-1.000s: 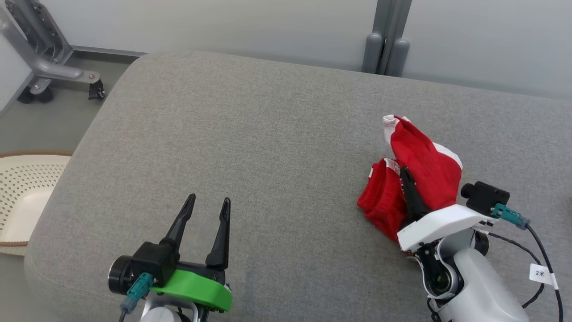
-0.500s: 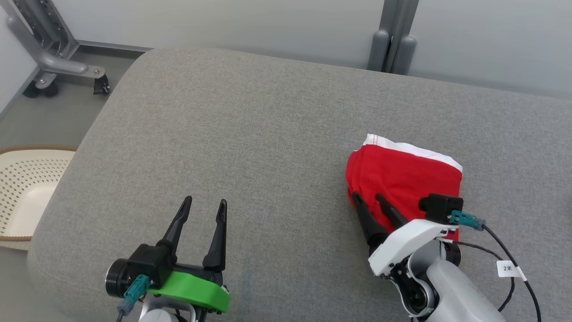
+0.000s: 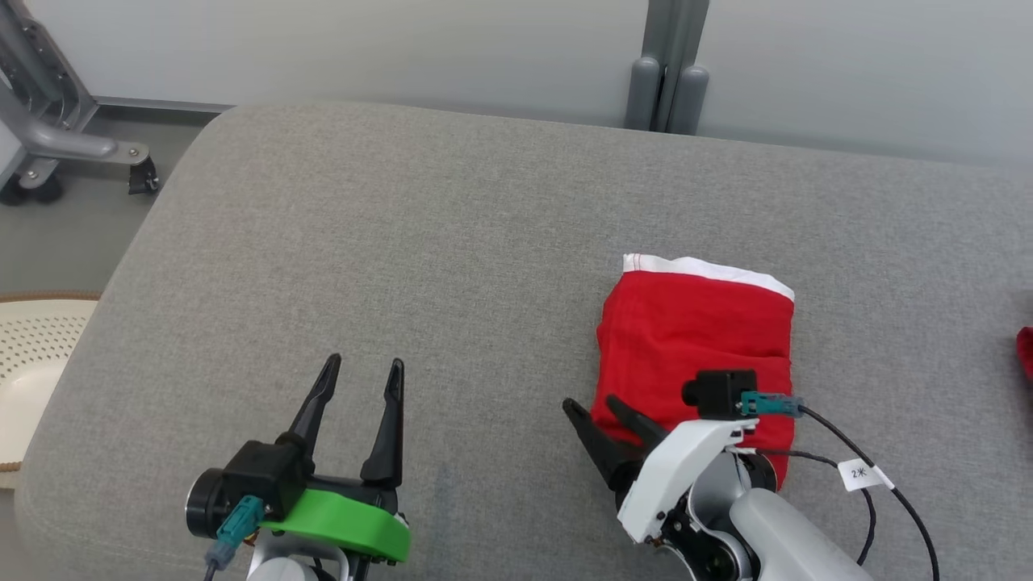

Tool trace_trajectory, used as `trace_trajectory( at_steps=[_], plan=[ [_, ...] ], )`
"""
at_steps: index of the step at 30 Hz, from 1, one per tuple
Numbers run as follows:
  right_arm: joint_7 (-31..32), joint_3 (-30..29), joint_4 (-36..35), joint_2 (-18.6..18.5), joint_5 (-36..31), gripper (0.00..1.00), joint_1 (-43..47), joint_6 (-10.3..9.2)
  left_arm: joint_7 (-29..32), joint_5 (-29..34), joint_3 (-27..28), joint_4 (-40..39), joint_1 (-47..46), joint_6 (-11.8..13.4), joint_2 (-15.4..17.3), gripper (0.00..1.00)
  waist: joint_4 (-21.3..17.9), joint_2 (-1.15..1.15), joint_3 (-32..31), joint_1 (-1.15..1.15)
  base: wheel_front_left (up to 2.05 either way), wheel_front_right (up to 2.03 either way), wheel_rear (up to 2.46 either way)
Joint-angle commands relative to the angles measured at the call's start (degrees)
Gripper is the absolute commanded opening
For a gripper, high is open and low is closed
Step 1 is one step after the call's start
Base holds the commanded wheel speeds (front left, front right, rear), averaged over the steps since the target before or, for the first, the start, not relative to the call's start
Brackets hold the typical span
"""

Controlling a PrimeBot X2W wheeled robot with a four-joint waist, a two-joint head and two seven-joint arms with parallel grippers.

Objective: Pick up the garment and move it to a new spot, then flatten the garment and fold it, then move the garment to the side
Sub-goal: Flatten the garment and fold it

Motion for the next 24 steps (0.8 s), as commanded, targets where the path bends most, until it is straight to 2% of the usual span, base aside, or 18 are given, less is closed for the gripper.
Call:
trace_trajectory(
  at_steps=[1, 6, 13, 18, 24],
  plan=[
    [0.8, 1.0, -1.3, -1.0, -0.3, 1.00, 0.4, -0.01, 0.0, -0.5, 0.4, -0.4, 0.6, -0.1, 0.2, 1.00, -1.1, 0.00, -0.4, 0.00, 0.00, 0.00, 0.00],
    [-1.4, -0.2, -6.5, -5.6, -4.9, 1.00, 0.0, -0.02, 0.0, -0.9, 1.1, -1.7, 0.1, -0.1, 0.2, 1.00, -3.2, 0.00, -0.8, 0.00, 0.00, 0.00, 0.00],
    [-9.5, -10.7, -10.6, -8.8, -18.2, 1.00, 1.4, -0.02, 0.0, -1.8, 2.1, -5.8, -1.6, 0.8, 0.2, 1.00, -6.3, 0.00, -0.5, 0.00, 0.00, 0.00, 0.00],
    [-13.5, -17.8, -12.9, -7.5, -29.7, 1.00, 3.2, -0.02, 0.0, -2.0, 2.0, -8.3, -2.4, 1.6, 0.2, 1.00, -8.5, 0.00, 0.1, 0.00, 0.00, 0.00, 0.00],
    [-15.8, -23.6, -15.7, -4.3, -36.8, 1.00, 6.4, -0.04, 0.0, -0.1, 1.7, -9.0, -2.4, 2.1, 0.2, 1.00, -10.9, 0.00, 0.8, 0.00, 0.00, 0.00, 0.00]
  ],
)
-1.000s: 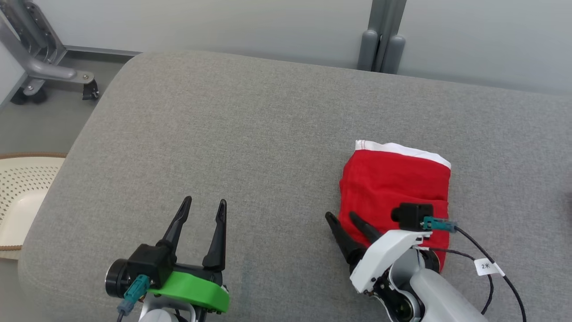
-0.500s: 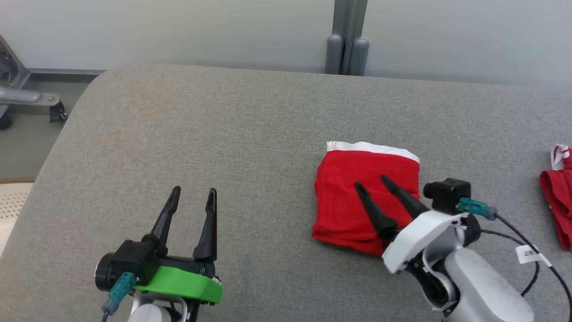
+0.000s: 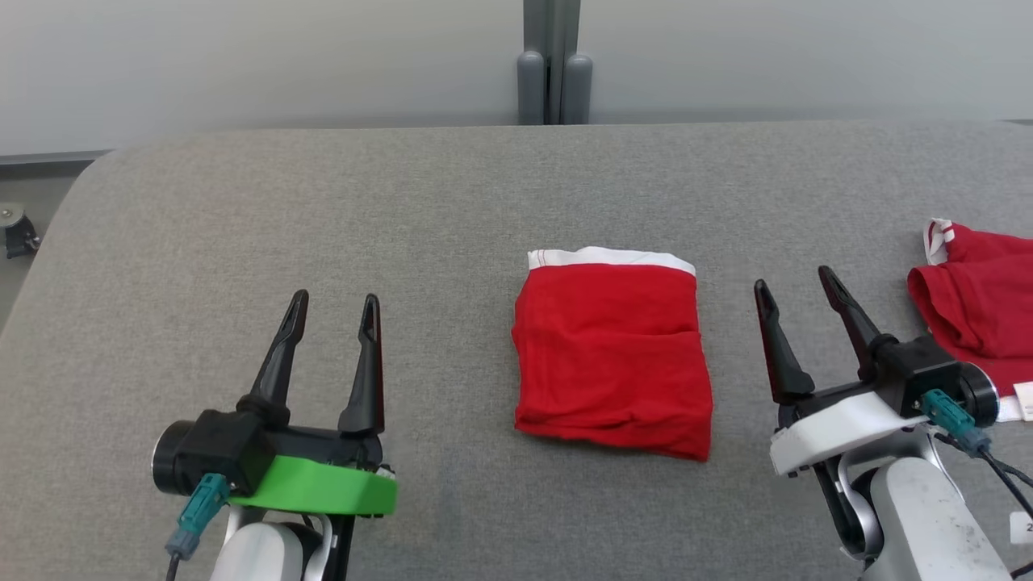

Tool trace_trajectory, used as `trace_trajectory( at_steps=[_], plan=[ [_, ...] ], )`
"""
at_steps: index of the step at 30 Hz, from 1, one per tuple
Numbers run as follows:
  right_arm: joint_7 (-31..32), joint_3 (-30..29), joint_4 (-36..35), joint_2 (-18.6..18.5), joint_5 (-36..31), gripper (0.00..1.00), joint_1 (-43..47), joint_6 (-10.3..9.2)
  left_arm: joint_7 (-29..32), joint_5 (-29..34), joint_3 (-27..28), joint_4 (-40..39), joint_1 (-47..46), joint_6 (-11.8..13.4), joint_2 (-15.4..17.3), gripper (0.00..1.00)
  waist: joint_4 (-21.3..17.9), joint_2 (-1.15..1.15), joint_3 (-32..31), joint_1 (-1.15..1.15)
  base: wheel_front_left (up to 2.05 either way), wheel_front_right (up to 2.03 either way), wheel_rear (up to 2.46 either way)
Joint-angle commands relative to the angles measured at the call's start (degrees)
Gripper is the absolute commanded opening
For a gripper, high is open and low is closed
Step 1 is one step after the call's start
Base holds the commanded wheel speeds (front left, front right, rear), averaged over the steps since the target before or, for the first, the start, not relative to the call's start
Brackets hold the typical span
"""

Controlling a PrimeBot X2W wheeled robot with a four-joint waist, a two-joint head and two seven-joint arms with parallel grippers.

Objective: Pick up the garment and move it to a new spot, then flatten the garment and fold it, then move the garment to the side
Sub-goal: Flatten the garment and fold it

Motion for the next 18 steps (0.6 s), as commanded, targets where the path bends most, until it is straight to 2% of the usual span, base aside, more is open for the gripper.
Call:
trace_trajectory(
  at_steps=[1, 8, 18],
  plan=[
    [-0.7, -1.0, -0.9, 0.5, -1.7, 1.00, 1.1, -0.09, 0.0, 0.4, 0.2, -0.1, 0.2, 0.3, 0.2, 1.00, -1.4, 0.00, 0.5, 0.00, 0.00, 0.00, 0.00],
    [-1.7, -4.5, -3.1, 3.0, -5.8, 1.00, 3.3, -0.09, 0.0, 1.7, 0.9, 0.0, 1.9, 0.5, 0.2, 1.00, -3.3, 0.00, 1.2, 0.00, 0.00, 0.00, 0.00],
    [-1.7, -4.9, -2.7, 4.1, -6.0, 1.00, 3.2, -0.09, 0.0, 1.6, 0.4, 0.5, 1.3, 0.1, 0.2, 1.00, -3.9, 0.00, 1.4, 0.00, 0.00, 0.00, 0.00]
  ],
)
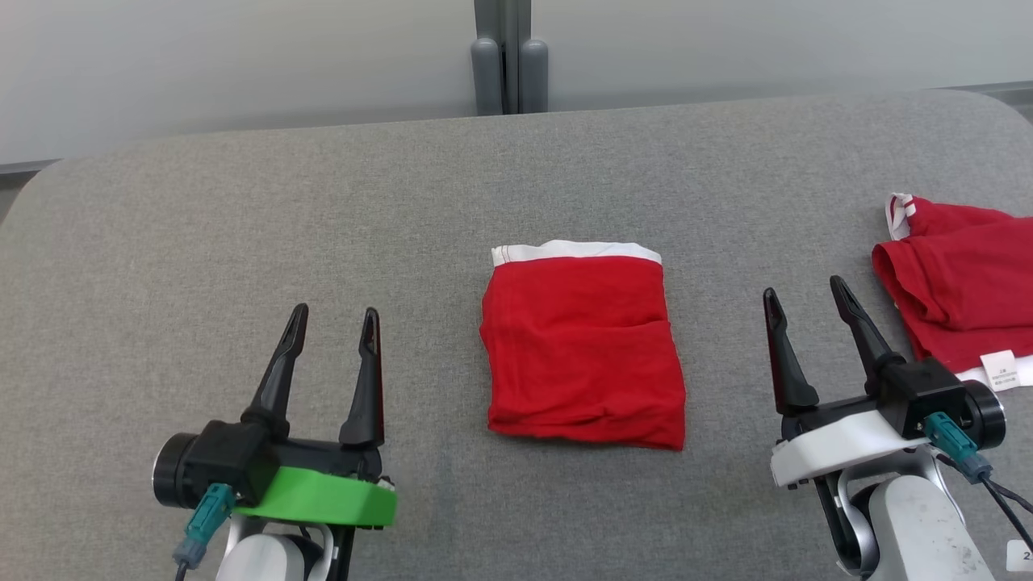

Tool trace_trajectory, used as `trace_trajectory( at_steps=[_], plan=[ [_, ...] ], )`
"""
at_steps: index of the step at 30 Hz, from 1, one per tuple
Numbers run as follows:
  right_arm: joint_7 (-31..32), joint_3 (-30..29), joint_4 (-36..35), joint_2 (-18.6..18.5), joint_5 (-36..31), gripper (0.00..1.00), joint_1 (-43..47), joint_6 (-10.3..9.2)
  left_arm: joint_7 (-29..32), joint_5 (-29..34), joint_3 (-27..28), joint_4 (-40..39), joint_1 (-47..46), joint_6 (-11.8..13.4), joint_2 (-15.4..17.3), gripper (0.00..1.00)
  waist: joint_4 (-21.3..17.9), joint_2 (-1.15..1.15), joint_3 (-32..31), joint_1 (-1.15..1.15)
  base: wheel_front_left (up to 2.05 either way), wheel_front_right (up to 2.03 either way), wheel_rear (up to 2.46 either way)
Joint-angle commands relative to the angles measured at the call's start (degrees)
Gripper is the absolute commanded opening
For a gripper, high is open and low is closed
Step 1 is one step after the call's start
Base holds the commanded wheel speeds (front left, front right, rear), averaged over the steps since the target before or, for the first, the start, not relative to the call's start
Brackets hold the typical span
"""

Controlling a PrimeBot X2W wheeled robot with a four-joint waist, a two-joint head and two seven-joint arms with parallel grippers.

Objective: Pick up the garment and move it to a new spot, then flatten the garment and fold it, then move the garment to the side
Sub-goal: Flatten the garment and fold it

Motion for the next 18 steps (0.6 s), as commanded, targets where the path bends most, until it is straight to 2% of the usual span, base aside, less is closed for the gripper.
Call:
trace_trajectory(
  at_steps=[1, 6, 11, 12, 14, 18],
  plan=[
    [-0.2, -0.4, 0.2, 0.1, -0.1, 1.00, 0.1, -0.09, 0.0, 0.1, -0.2, 0.4, 0.1, -0.3, 0.2, 1.00, 0.1, 0.00, -0.1, 0.00, 0.00, 0.00, 0.00],
    [-0.2, -0.7, 0.6, 0.3, 0.5, 1.00, 0.4, -0.09, 0.0, 0.0, -1.2, 0.9, 0.7, -0.6, 0.2, 1.00, 1.0, 0.00, -0.3, 0.00, 0.00, 0.00, 0.00],
    [-0.2, -0.1, 1.3, 0.3, 1.0, 0.99, 0.0, -0.09, 0.0, -0.1, -2.2, 1.3, 0.2, -1.1, 0.2, 1.00, 3.7, 0.00, 0.2, 0.00, 0.00, 0.00, 0.00],
    [-0.2, -0.2, 1.4, 0.3, 1.3, 0.55, -0.2, -0.09, 0.0, -0.2, -2.2, 1.3, 0.0, -1.1, 0.2, 1.00, 4.3, 0.00, 0.4, 0.00, 0.00, 0.00, 0.00],
    [-0.2, 0.0, 2.2, 0.3, 1.6, 0.00, -0.9, -0.09, 0.0, -0.3, -2.0, 1.3, -0.2, -1.0, 0.2, 1.00, 5.7, 0.00, 0.8, 0.00, 0.00, 0.00, 0.00],
    [-0.2, 1.9, 3.5, 0.1, 1.1, 0.00, -2.8, -0.09, 0.0, -0.6, -2.3, 1.1, -0.9, -1.0, 0.2, 1.00, 8.6, 0.00, 2.5, 0.00, 0.00, 0.00, 0.00]
  ],
)
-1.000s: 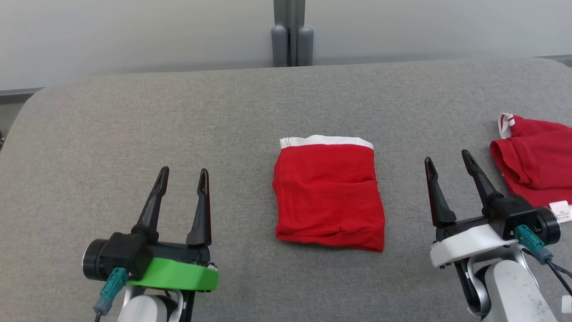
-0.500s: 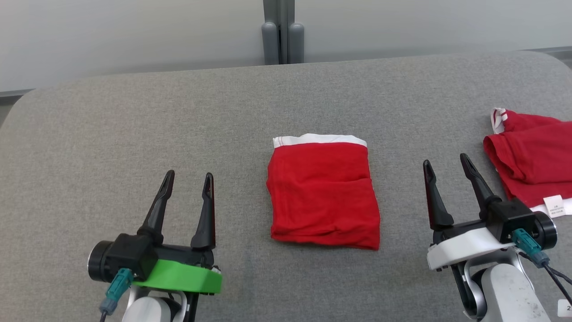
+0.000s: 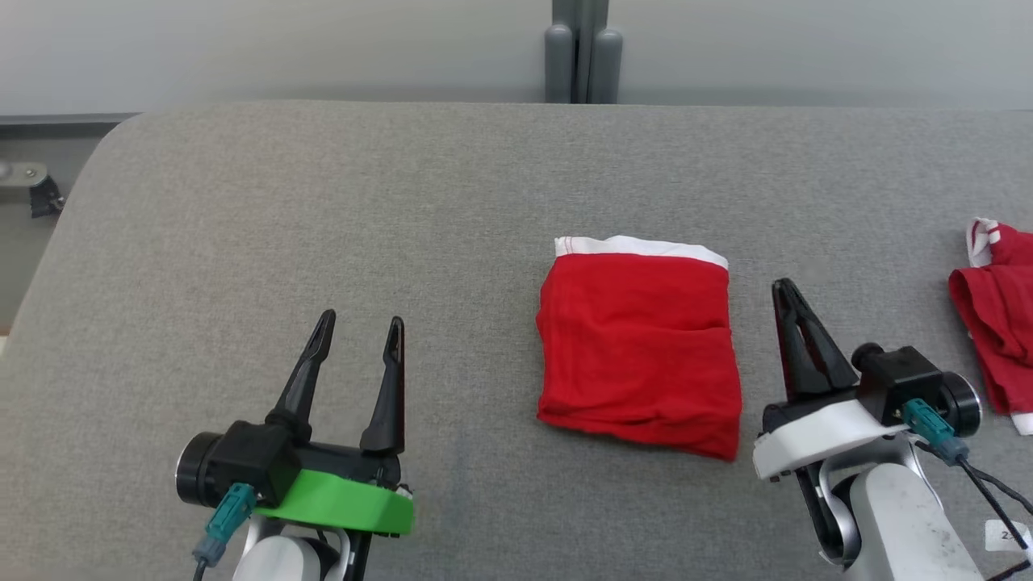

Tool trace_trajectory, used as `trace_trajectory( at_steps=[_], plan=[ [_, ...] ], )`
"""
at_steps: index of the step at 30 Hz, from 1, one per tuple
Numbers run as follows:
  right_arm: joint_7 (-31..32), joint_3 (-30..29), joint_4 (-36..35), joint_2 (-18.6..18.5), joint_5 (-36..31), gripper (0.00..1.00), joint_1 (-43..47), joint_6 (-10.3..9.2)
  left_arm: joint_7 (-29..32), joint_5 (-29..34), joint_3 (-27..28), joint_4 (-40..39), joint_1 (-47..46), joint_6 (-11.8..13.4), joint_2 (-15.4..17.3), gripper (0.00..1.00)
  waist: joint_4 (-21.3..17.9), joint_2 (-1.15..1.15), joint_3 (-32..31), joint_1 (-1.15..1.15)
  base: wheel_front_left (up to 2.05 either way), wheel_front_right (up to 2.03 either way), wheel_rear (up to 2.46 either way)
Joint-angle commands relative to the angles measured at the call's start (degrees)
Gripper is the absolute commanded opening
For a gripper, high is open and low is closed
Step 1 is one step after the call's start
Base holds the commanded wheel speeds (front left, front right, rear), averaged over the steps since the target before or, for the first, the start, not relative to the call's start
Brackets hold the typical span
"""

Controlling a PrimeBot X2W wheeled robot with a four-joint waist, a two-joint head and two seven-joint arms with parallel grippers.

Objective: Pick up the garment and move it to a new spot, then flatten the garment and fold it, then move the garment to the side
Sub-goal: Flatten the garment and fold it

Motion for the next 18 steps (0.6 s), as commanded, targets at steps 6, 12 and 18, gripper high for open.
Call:
trace_trajectory(
  at_steps=[6, 12, 18],
  plan=[
    [-0.1, 2.7, 5.2, -1.4, 0.2, 0.00, -5.6, -0.09, 0.0, 0.5, -2.0, -0.3, -2.7, -0.4, 0.2, 1.00, 7.0, 0.00, 5.5, 0.00, 0.00, 0.00, 0.00],
    [-0.1, 3.2, 11.7, -3.0, 1.4, 0.00, -10.1, -0.09, 0.0, -0.5, -4.1, -0.6, -5.0, 0.2, 0.1, 1.00, 12.0, 0.00, 8.3, 0.00, 0.00, 0.00, 0.00],
    [-0.1, 4.3, 16.7, -3.9, 2.3, 0.00, -12.2, -0.09, 0.0, -1.1, -5.2, -0.7, -5.8, 0.8, 0.1, 1.00, 15.2, 0.00, 9.5, 0.00, 0.00, 0.00, 0.00]
  ],
)
